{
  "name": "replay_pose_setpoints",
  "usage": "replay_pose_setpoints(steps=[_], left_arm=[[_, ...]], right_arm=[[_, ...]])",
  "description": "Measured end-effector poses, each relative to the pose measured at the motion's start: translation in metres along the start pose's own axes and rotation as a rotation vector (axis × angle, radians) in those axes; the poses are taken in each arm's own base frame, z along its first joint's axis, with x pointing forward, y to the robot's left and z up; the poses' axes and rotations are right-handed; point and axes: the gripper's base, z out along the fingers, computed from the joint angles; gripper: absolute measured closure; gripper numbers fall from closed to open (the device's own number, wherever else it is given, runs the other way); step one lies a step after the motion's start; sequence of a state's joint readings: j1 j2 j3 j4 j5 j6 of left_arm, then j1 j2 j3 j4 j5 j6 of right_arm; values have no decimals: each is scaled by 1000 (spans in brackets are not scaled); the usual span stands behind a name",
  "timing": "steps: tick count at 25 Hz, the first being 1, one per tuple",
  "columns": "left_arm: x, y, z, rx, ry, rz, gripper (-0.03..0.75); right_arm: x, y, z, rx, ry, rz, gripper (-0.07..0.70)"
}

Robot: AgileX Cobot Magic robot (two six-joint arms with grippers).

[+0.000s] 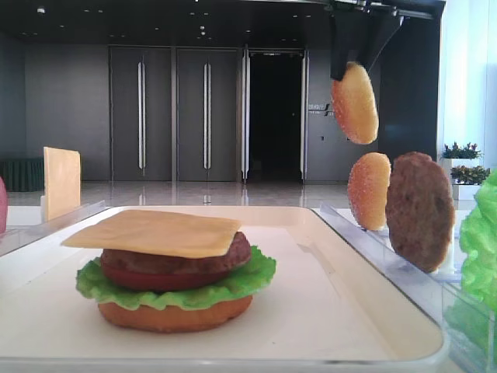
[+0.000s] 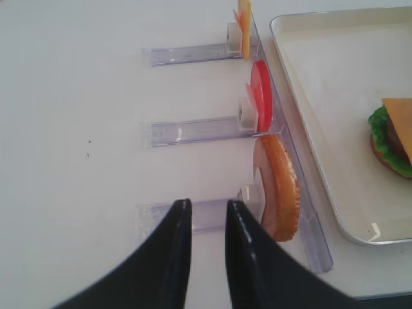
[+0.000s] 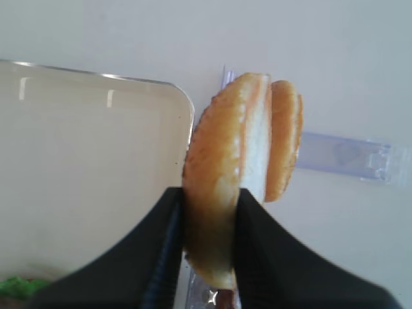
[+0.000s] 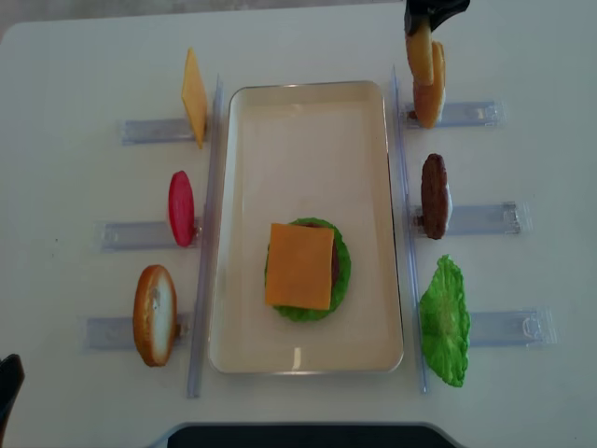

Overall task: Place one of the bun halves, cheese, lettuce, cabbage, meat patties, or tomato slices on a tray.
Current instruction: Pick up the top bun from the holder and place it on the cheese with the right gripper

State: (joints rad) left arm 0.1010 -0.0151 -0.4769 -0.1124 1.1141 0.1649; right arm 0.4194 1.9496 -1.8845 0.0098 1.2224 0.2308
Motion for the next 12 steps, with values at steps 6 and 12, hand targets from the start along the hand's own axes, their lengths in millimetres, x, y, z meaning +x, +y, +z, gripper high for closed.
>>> replay_pose_setpoints(steps=[6,12], left_arm=[[0,0,0,0,0,0,575],[0,0,0,0,0,0,575]], right_arm=[[1,-8,-33,66,-85,-32,433],[4,-8,-48,42,-111,-25,434]])
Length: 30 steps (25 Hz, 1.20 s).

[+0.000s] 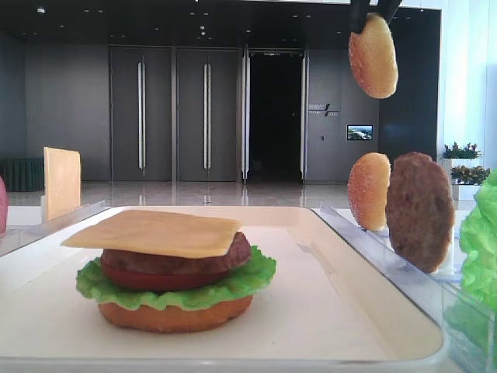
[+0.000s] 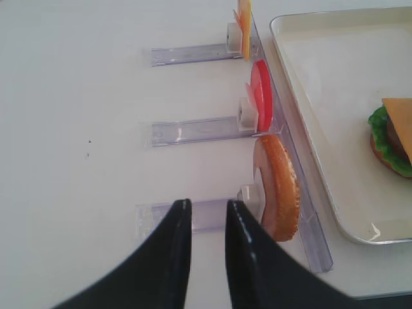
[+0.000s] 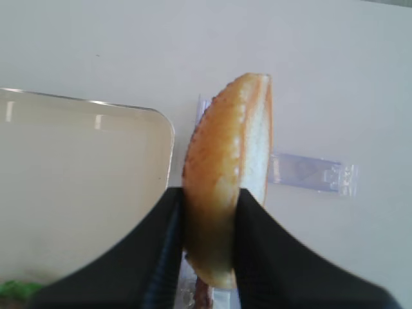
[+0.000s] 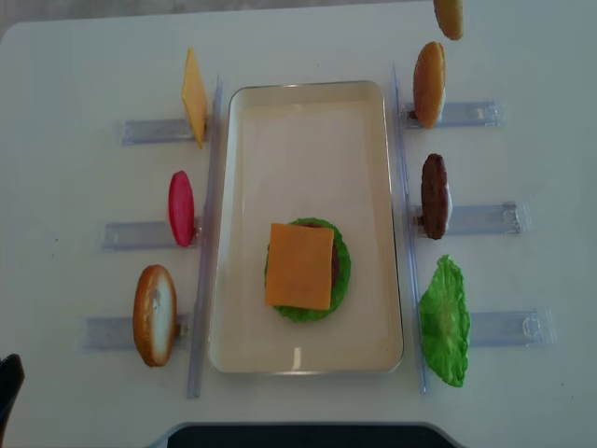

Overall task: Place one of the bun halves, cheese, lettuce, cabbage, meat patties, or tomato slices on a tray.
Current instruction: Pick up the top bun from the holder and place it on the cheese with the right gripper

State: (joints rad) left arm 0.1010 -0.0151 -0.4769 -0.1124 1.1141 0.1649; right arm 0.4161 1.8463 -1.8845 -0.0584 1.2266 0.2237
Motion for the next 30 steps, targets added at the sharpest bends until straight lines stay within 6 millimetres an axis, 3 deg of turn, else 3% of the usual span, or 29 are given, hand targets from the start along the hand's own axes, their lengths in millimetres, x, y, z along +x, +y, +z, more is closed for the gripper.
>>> replay_pose_setpoints(steps=[9,21,30], left_arm=[[0,0,0,0,0,0,575],[0,0,0,0,0,0,575],[0,0,0,0,0,0,575]], right_arm=[[29,9,-26,-102,32,37,435],[99,43,-68,-171,72,-6,435],[159,48,-72,-155,151,-32,437]])
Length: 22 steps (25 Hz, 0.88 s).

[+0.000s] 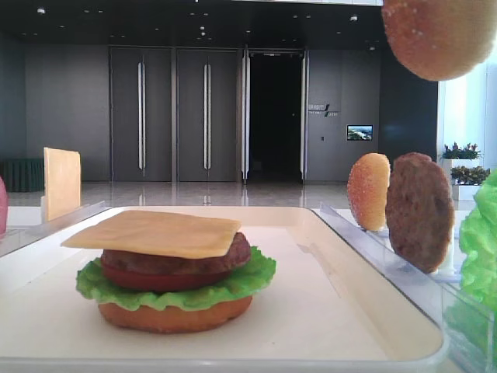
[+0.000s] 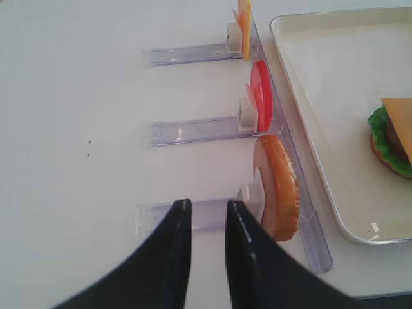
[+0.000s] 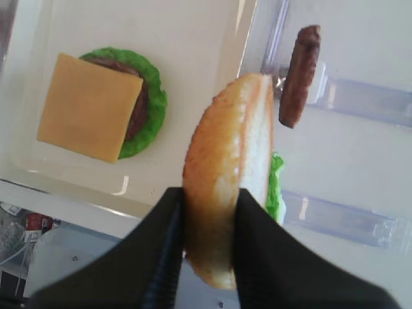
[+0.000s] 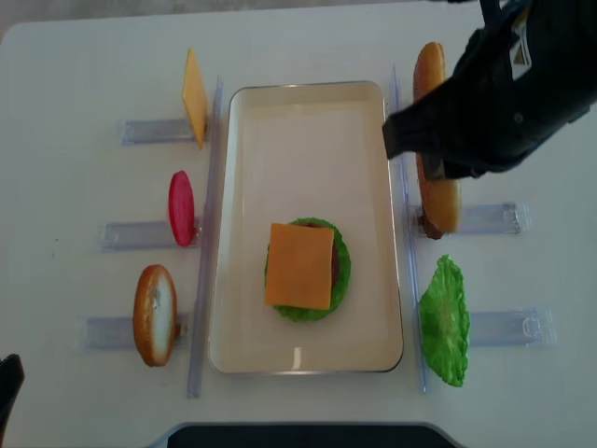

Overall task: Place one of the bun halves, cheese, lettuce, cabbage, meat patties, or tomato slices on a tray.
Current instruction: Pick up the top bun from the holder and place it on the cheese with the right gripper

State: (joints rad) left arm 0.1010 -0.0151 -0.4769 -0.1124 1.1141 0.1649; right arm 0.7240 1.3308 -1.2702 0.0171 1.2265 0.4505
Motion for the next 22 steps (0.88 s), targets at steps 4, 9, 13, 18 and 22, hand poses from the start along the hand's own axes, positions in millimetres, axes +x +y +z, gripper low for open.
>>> replay_pose_setpoints(steps=[4,9,13,18,22], left_arm=[[0,0,0,0,0,0,575],[0,0,0,0,0,0,575],[0,0,0,0,0,0,575],[0,0,0,0,0,0,575],[0,0,0,0,0,0,575]], right_arm=[[18,-4,4,-13,30,4,437],[22,7,11,-163,10,-10,437],[19,16,17,-281,-58,-33,437],[11,9,37,-402,-104,2,437],[-3,-2,54,-542,-122,48,439]])
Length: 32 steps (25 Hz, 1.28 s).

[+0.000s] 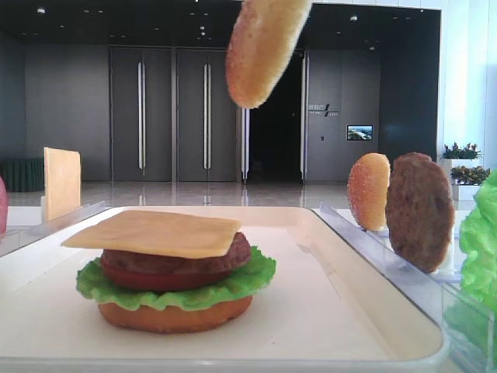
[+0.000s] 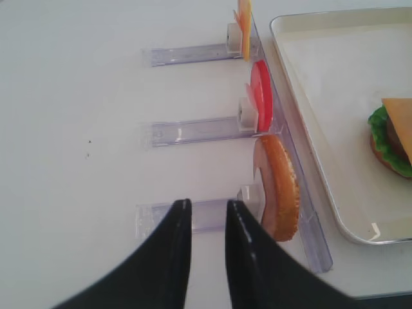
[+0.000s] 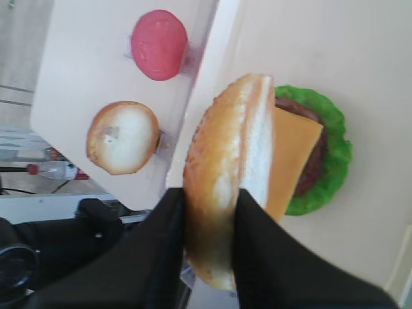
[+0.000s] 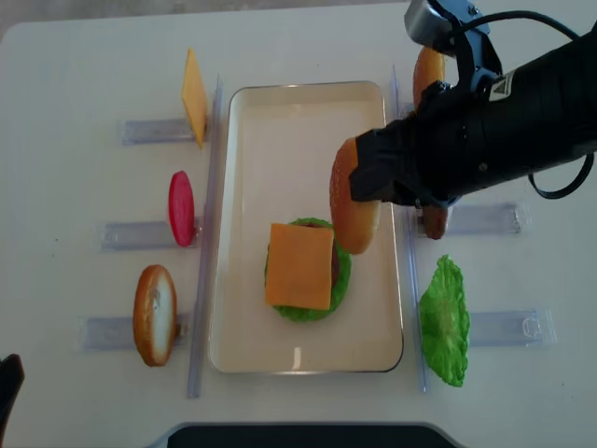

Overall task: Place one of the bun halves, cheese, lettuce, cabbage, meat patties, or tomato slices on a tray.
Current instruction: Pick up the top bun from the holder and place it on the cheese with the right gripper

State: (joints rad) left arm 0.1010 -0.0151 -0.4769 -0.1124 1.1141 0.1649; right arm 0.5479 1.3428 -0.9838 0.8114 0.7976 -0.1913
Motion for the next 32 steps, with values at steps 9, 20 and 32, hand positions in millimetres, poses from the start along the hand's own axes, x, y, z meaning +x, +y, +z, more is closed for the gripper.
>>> replay_pose_setpoints(steps=[9,20,32], left_arm=[[0,0,0,0,0,0,575],[0,0,0,0,0,0,575],[0,0,0,0,0,0,575]], right_arm=[[-2,-10,24,-325,-116,52,451],[15,-32,38,-312,-227,-11,451],[29,-24,79,-281,-37,-29,451]])
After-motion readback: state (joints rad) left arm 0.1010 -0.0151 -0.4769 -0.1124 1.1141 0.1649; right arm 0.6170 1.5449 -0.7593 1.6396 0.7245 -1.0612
